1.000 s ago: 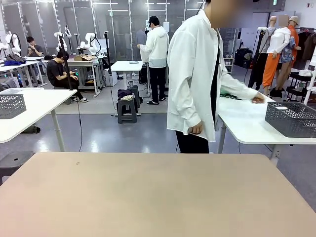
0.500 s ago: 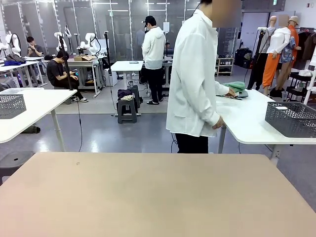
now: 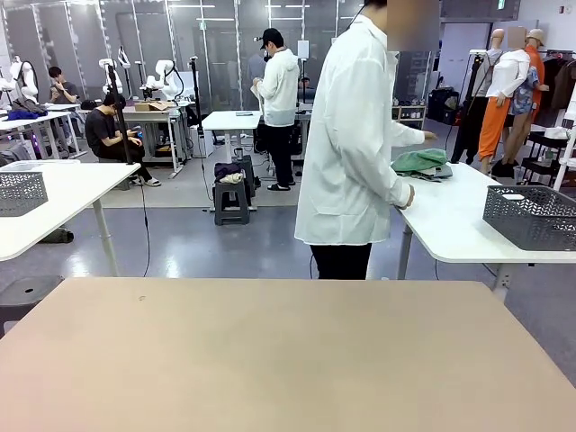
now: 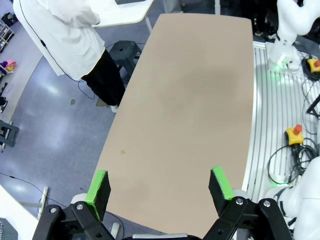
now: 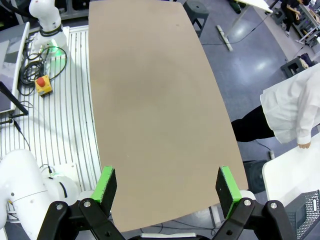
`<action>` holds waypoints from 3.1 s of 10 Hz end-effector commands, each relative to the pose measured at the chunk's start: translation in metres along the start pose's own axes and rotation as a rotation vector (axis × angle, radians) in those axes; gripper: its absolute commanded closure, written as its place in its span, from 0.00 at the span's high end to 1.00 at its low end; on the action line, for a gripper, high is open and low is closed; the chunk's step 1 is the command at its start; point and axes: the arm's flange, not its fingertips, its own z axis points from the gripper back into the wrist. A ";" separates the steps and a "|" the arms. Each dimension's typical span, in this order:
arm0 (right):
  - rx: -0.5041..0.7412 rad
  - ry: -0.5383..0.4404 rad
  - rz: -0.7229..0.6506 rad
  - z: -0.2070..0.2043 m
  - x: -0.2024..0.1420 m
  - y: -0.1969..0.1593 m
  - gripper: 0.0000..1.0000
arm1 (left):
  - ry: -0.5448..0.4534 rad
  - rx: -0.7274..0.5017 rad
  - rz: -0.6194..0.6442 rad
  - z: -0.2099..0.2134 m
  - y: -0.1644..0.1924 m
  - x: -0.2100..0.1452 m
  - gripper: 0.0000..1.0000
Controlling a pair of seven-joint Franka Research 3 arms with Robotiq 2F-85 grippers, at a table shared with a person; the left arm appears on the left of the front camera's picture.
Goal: Fold the towels and place them in the basket.
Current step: When a person lays out a Towel with hook on the table, fold it in half twice.
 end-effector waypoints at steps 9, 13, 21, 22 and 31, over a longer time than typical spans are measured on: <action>0.006 -0.007 0.016 0.000 0.000 0.000 1.00 | -0.011 -0.003 -0.017 -0.001 -0.001 0.001 1.00; 0.006 -0.007 0.016 0.000 0.000 0.000 1.00 | -0.011 -0.003 -0.017 -0.001 -0.001 0.001 1.00; 0.006 -0.007 0.016 0.000 0.000 0.000 1.00 | -0.011 -0.003 -0.017 -0.001 -0.001 0.001 1.00; 0.006 -0.007 0.016 0.000 0.000 0.000 1.00 | -0.011 -0.003 -0.017 -0.001 -0.001 0.001 1.00; 0.006 -0.007 0.016 0.000 0.000 0.000 1.00 | -0.011 -0.003 -0.017 -0.001 -0.001 0.001 1.00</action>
